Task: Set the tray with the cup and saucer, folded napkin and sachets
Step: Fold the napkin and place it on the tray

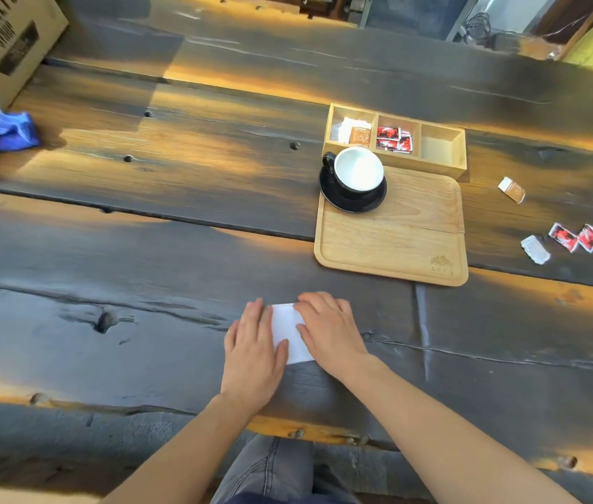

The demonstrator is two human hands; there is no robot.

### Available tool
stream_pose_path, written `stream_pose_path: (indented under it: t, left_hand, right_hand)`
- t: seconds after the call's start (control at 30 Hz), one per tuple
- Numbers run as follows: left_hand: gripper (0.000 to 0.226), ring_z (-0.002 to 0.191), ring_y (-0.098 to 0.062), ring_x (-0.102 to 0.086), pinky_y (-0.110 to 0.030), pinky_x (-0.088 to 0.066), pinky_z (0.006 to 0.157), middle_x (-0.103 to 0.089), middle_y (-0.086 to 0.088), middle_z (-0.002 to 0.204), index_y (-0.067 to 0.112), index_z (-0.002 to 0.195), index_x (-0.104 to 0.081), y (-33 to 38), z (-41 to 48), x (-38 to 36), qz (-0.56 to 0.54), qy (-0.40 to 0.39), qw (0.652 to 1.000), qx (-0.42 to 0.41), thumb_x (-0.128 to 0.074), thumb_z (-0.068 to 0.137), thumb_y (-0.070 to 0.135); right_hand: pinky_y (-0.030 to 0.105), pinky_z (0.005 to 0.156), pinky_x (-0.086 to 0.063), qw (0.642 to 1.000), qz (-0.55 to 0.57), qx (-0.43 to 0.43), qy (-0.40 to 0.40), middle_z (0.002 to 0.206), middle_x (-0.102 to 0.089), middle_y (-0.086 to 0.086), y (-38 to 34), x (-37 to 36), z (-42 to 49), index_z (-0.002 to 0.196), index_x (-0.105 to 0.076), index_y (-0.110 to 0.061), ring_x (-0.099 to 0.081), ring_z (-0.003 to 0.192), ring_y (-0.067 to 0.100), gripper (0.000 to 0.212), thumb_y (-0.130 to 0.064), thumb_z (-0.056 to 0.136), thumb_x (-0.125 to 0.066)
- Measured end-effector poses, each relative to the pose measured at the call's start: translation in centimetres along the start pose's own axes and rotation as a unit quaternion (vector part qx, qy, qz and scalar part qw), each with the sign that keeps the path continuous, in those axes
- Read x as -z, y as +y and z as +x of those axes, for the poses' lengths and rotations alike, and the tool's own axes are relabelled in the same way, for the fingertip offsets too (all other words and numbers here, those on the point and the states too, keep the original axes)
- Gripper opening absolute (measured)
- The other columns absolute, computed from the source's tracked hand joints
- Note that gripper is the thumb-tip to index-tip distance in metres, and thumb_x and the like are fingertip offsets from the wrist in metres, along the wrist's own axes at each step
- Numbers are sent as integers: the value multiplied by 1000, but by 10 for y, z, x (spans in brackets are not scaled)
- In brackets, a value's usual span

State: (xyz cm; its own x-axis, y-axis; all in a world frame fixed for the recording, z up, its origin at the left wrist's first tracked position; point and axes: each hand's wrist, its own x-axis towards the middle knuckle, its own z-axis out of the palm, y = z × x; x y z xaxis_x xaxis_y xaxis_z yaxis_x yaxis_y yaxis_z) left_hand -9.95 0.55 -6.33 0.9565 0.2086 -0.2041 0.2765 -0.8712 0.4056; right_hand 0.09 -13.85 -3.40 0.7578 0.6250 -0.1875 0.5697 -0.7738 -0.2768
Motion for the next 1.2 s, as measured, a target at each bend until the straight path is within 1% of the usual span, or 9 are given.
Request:
stream_pose_path:
  t: [0.1, 0.27, 0.4, 0.47, 0.57, 0.7, 0.87, 1.07, 1.2]
  left_hand:
    - [36, 99, -32, -52, -45, -39, 81, -47, -3, 104, 15, 102, -57, 4, -5, 3, -46, 58, 991, 114, -72, 86, 44]
    - [39, 95, -24, -42, -40, -36, 82, -40, 2, 99, 21, 92, -48, 1, -1, 7, -53, -1, 981, 185, -70, 86, 53]
    - [41, 98, -20, -43, -36, -37, 85, -48, 1, 105, 17, 103, -53, -2, 11, 15, -163, 15, 973, 165, -80, 80, 37]
    - [51, 105, -18, -53, -30, -42, 88, -56, 2, 112, 14, 118, -55, -3, 24, 24, -284, -3, 946, 156, -82, 78, 30]
    - [61, 102, -16, -70, -26, -53, 78, -70, 3, 113, 21, 127, -51, 17, 54, 47, -501, -67, 839, 201, -80, 74, 34]
    - [31, 93, -28, -75, -45, -60, 82, -78, -14, 102, 11, 113, -66, 59, 113, 58, -581, -72, 781, 218, -76, 84, 18]
    - [7, 83, -22, -72, -35, -57, 67, -75, -3, 90, 13, 93, -70, 105, 191, 55, -482, -61, 850, 204, -73, 87, 15]
    - [23, 97, -28, -65, -33, -48, 78, -71, -4, 99, 10, 110, -68, 117, 232, 39, -238, -67, 960, 130, -63, 92, 23]
    - [29, 93, -33, -62, -44, -53, 78, -71, -10, 97, 9, 118, -59, 111, 228, 30, -120, -31, 991, 50, -59, 93, 24]
  right_hand:
    - [41, 96, -34, 999, 2, -1, -51, 131, -58, -1, -8, 11, 32, 127, -55, -19, -47, 125, 24, 34, -29, 95, -59]
    - [44, 95, -37, 977, 38, -53, -202, 123, -58, 11, -16, 15, 65, 120, -57, -13, -49, 117, 32, 28, -28, 97, -56]
    - [34, 73, -44, 934, 253, -73, -243, 98, -59, 4, 3, 36, 63, 97, -61, -15, -58, 93, 24, 4, -18, 94, -61]
    - [30, 63, -40, 881, 400, -135, -215, 91, -62, 2, 20, 50, 53, 93, -61, -17, -56, 79, 17, 2, -16, 93, -62]
    - [29, 66, -44, 738, 625, -218, -132, 93, -66, 9, 47, 68, 42, 96, -62, -13, -59, 81, 20, 3, -10, 95, -62]
    - [44, 78, -50, 604, 741, -292, -15, 101, -70, 15, 82, 81, 45, 93, -63, -9, -64, 90, 29, 5, -7, 97, -61]
    - [34, 60, -57, 651, 651, -380, 90, 94, -72, 14, 120, 86, 65, 83, -64, -11, -70, 74, 22, 12, -9, 95, -63]
    - [46, 86, -59, 735, 519, -422, 110, 97, -75, 11, 153, 73, 95, 88, -70, -11, -71, 89, 28, 6, -12, 91, -66]
    - [43, 80, -57, 791, 438, -420, 86, 89, -75, 12, 160, 63, 106, 84, -73, -9, -66, 79, 22, 11, -12, 90, -65]
